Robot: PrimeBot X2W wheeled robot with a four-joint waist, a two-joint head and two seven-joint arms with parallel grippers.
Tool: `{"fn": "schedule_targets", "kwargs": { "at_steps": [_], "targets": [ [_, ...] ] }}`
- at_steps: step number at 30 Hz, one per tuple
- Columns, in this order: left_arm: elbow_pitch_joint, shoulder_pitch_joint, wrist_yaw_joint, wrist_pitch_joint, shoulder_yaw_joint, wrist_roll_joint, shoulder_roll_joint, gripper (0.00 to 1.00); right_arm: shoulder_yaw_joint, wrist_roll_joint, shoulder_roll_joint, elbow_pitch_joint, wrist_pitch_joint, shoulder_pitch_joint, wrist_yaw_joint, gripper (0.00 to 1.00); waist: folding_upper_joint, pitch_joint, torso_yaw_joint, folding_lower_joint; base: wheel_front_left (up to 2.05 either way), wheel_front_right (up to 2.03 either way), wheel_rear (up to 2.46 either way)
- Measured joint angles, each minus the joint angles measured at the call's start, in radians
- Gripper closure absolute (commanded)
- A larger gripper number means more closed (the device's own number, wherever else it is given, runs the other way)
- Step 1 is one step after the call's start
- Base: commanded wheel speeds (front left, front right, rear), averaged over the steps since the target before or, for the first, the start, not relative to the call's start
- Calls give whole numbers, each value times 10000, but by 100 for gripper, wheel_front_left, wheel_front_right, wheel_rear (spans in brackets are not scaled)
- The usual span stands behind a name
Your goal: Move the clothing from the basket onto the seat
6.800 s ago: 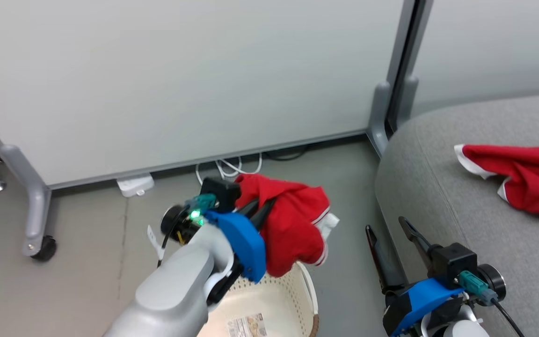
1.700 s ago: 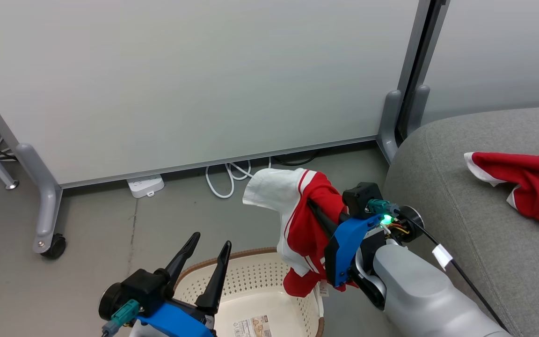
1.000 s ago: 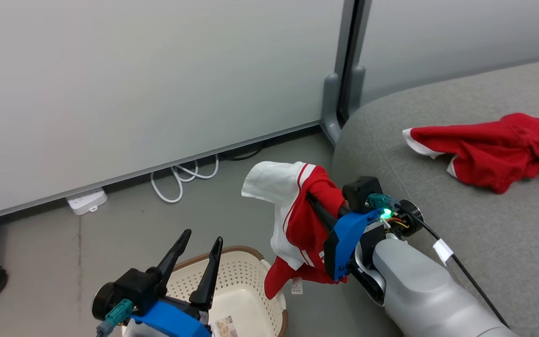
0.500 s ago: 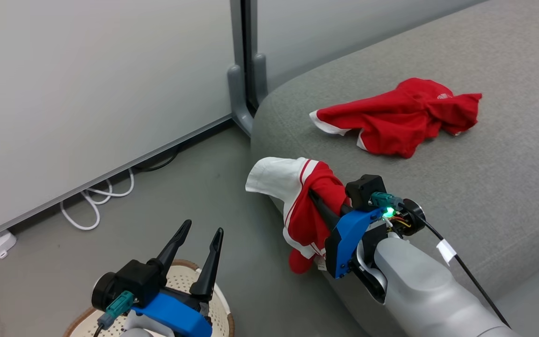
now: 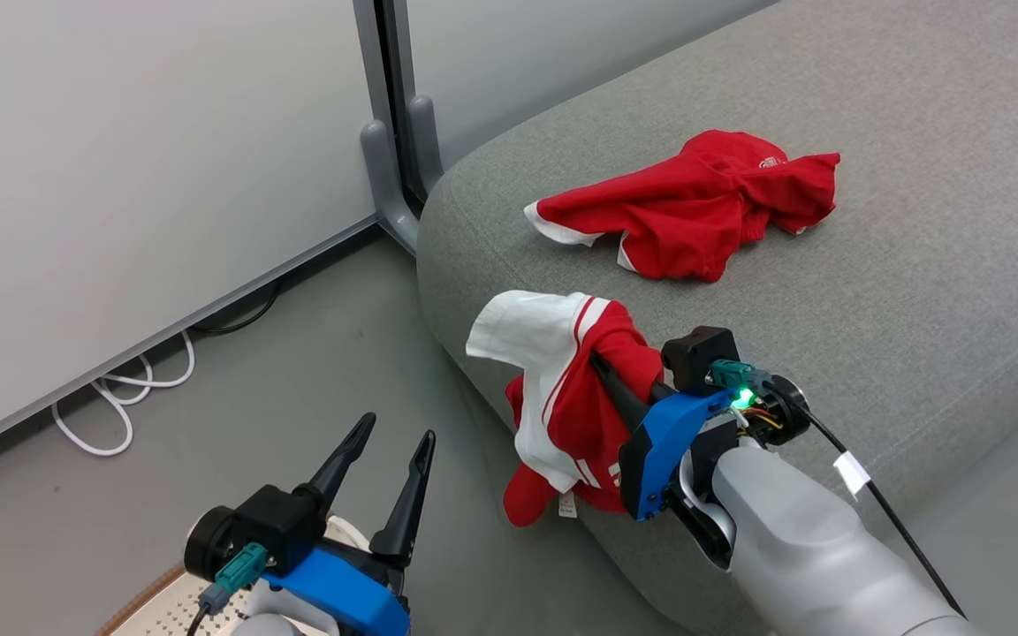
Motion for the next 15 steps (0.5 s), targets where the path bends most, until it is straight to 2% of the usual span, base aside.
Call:
{"fn": "schedule_targets", "kwargs": {
  "at_steps": [4,8,15],
  "targets": [
    [-13,-103,0,0,-36,35,121,0,-190,121,-2,15,6,-130,0,100,0,179,47,0,0,0,0],
    [-77,-290,-2,0,-136,67,236,0,-662,171,-178,102,21,-1196,0,100,0,523,133,0,0,0,0],
    [-263,-881,-2,2,-606,140,543,0,-1216,-111,-1432,393,355,-3508,2,100,0,1407,512,0,0,0,0]
  ]
}}
